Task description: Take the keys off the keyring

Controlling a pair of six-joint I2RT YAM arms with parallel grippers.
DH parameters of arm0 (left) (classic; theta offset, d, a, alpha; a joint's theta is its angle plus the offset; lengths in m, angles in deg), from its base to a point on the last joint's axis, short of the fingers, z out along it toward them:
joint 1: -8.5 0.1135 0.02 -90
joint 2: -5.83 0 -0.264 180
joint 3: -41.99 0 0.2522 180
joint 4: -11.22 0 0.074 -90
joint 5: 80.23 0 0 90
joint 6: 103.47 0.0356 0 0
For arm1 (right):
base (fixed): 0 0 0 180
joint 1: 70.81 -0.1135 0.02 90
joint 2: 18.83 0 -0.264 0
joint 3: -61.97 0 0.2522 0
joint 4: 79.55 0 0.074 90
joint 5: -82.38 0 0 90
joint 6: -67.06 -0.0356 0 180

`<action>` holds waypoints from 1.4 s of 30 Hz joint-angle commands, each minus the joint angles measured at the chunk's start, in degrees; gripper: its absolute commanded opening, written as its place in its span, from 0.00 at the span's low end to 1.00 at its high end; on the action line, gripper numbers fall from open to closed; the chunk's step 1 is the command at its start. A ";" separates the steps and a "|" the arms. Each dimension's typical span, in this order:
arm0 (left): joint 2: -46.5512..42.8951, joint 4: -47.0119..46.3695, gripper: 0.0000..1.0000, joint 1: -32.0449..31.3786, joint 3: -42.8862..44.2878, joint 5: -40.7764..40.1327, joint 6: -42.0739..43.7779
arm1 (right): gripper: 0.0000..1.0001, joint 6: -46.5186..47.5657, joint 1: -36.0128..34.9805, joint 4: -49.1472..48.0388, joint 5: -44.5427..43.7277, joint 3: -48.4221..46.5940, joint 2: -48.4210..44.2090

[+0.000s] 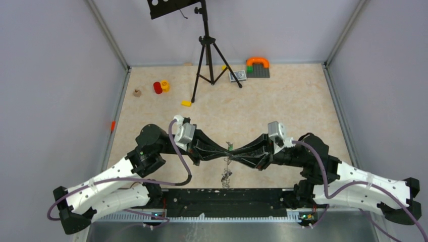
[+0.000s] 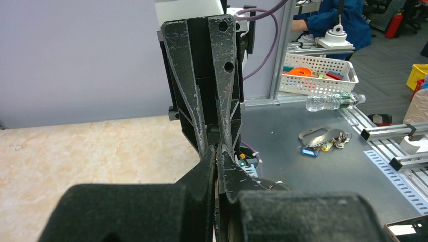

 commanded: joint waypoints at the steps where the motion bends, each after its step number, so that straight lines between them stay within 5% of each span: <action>1: -0.95 -3.29 0.00 -0.12 0.52 -0.23 -0.23 | 0.00 -0.92 -0.46 -3.04 -1.41 -3.03 0.10; 16: -2.33 -2.71 0.00 -0.10 -0.06 -2.89 -1.37 | 0.00 0.28 -0.44 13.58 -7.49 -12.29 0.45; 28: -2.38 -3.36 0.00 -0.12 -0.39 -2.81 -1.77 | 0.00 0.84 -0.42 12.68 -5.46 -12.56 0.21; 34: -2.64 -4.08 0.00 -0.08 -0.16 -2.84 -1.68 | 0.31 1.94 -0.47 8.32 -2.96 -7.84 -1.75; 42: -2.66 -8.51 0.00 -0.13 -0.20 -1.66 -3.12 | 0.36 -0.53 -0.42 -4.51 -2.21 0.36 -3.80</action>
